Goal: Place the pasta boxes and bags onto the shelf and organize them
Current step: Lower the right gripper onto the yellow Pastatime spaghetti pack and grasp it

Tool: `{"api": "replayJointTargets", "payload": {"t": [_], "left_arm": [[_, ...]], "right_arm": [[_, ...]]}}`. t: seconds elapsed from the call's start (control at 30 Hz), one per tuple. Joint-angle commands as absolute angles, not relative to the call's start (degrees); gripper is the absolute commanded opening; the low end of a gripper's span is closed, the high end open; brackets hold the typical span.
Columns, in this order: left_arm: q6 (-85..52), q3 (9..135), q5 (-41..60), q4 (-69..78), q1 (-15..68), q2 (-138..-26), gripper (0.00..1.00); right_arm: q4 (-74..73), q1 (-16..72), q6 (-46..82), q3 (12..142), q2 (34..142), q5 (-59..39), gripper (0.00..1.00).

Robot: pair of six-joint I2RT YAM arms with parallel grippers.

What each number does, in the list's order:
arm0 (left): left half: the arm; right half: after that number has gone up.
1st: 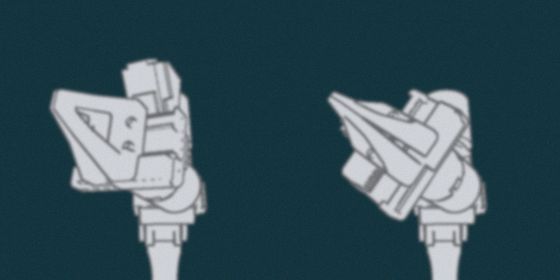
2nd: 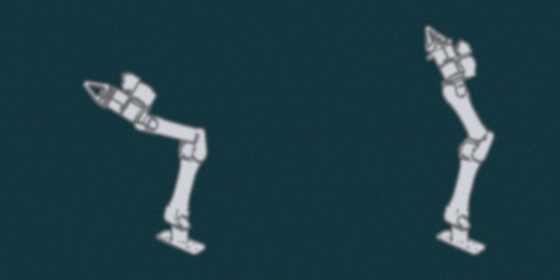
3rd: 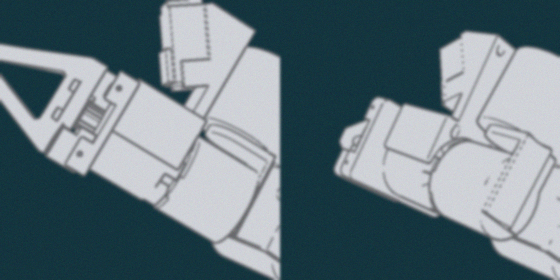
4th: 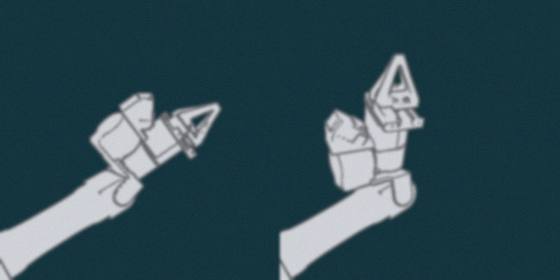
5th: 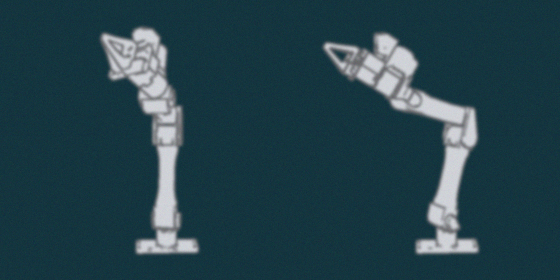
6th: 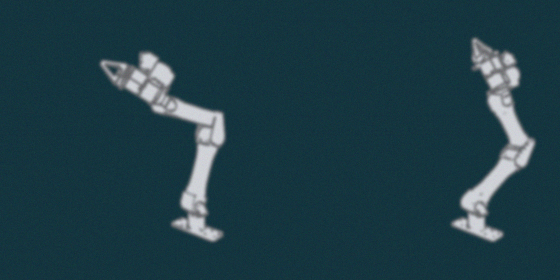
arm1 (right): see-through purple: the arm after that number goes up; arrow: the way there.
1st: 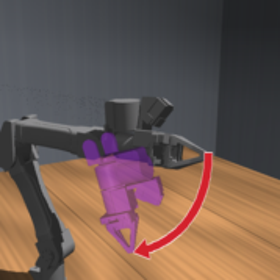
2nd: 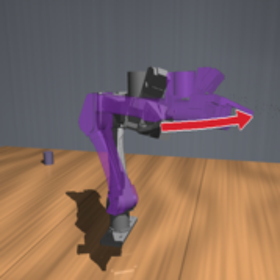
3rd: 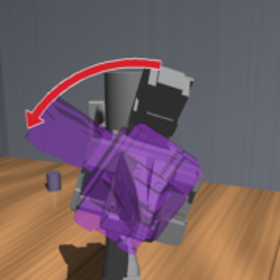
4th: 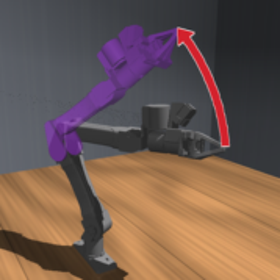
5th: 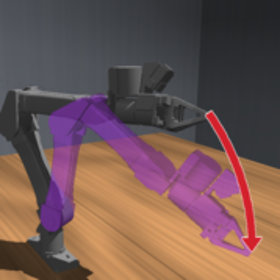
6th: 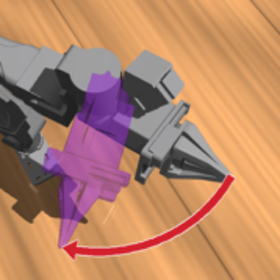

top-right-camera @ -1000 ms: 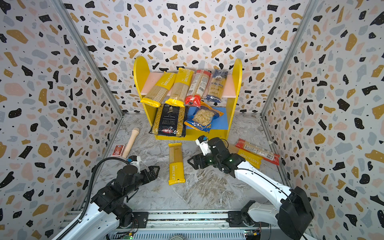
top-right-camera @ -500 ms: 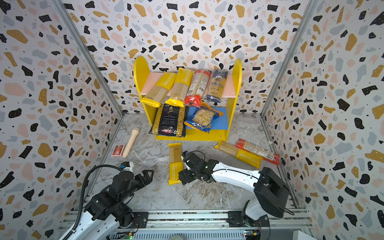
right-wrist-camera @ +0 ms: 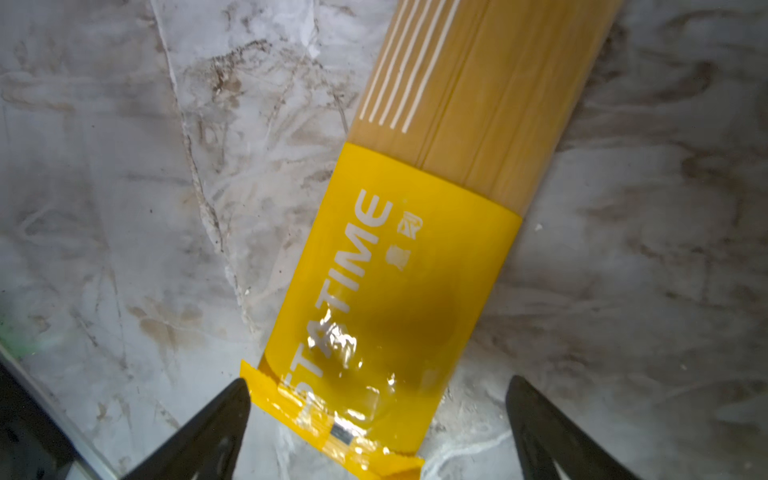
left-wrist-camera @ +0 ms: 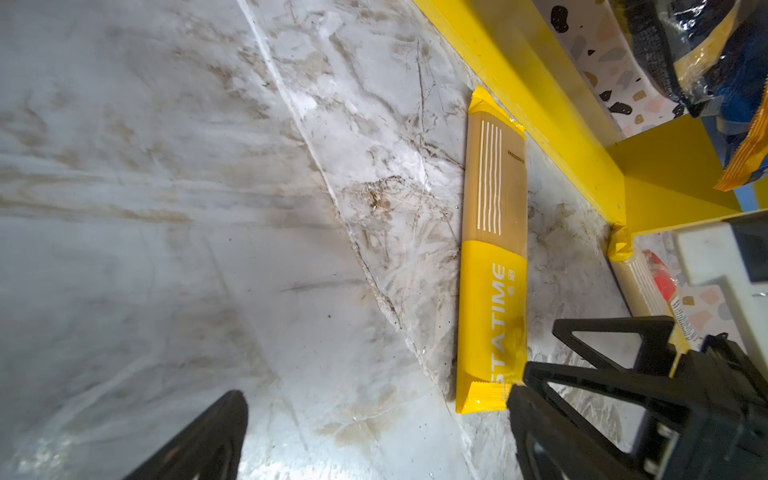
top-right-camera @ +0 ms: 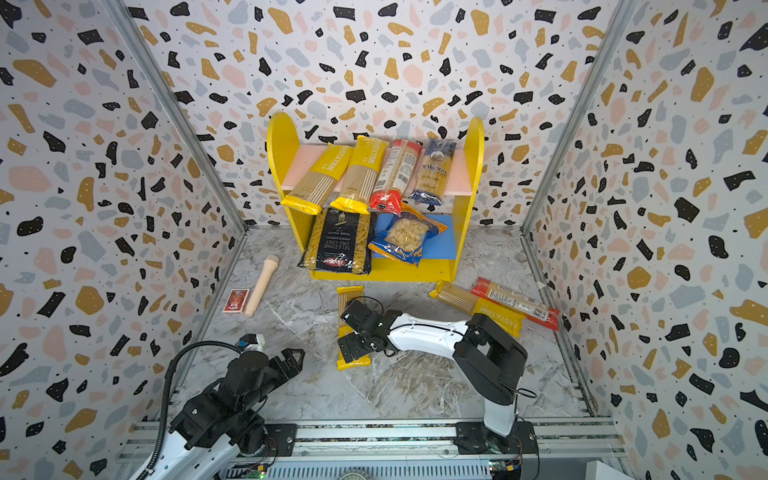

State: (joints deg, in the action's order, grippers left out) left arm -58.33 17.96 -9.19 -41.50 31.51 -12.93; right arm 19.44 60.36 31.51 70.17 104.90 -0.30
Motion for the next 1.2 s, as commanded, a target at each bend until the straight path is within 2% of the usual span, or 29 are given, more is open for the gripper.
{"api": "replayJointTargets", "payload": {"t": [0.0, 0.2, 0.7, 0.83, 1.03, 1.13, 1.17], "left_arm": [[-60.54, 17.05, -9.55, -42.98, 31.11, -10.15, 0.97], [-61.53, 17.48, -9.14, -45.76, 31.11, -5.42, 0.96], [-60.47, 18.99, -8.6, -46.1, 31.11, -4.44, 0.95], [-60.29, 19.2, -8.58, -46.37, 31.11, -4.13, 0.95], [-60.03, 19.3, -8.7, -46.25, 31.11, -4.12, 0.95], [-59.94, 19.42, -8.79, -45.97, 31.11, -4.27, 0.95], [-59.94, 19.4, -8.79, -45.86, 31.11, -4.34, 0.95]], "right_arm": [[24.7, 61.16, 32.96, 74.17, 107.02, 2.5, 0.97], [27.35, 62.69, 34.25, 77.57, 111.25, 3.23, 0.97], [37.69, 65.3, 37.92, 85.11, 120.56, 9.31, 0.96], [36.14, 65.05, 38.45, 81.68, 119.25, 8.24, 0.81], [32.5, 63.65, 39.04, 76.03, 115.53, 6.29, 0.26], [29.79, 62.59, 39.61, 72.92, 112.72, 4.83, 0.14], [28.2, 62.11, 40.02, 71.31, 111.52, 4.07, 0.13]]}}
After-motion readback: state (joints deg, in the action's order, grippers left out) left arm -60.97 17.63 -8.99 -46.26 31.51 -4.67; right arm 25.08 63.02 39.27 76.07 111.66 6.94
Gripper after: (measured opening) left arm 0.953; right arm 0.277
